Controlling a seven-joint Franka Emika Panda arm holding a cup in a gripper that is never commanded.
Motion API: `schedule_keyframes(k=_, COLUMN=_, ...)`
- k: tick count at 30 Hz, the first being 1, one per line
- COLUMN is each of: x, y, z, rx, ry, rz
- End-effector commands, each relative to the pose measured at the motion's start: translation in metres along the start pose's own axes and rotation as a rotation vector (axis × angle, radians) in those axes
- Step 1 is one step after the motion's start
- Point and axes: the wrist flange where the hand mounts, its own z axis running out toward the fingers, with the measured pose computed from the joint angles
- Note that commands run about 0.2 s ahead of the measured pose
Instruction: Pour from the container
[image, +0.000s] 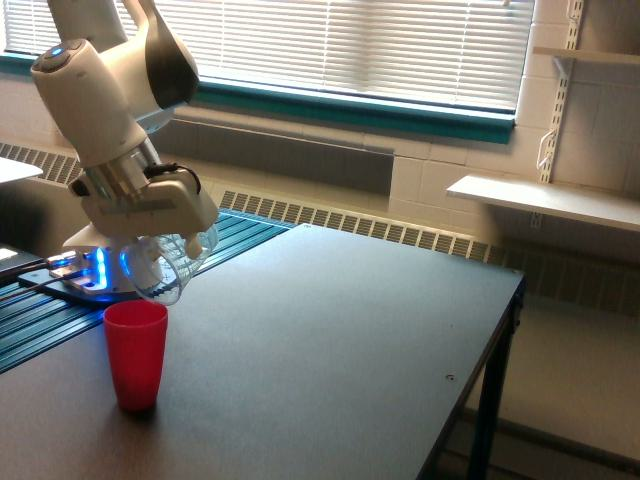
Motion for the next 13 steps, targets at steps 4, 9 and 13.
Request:
schedule_keyframes(k=4, x=-0.0074, y=-0.003, z=-0.0032, rx=0.04, ry=0.015, rz=-0.017)
schedule_keyframes(k=9, x=-0.0055, y=0.0001, z=-0.0033, rx=0.048, ry=0.047, rz=0.001)
schedule_keyframes(k=13, x=-0.0038, y=0.0008, z=-0.006, rx=0.084, ry=0.039, rz=0.02)
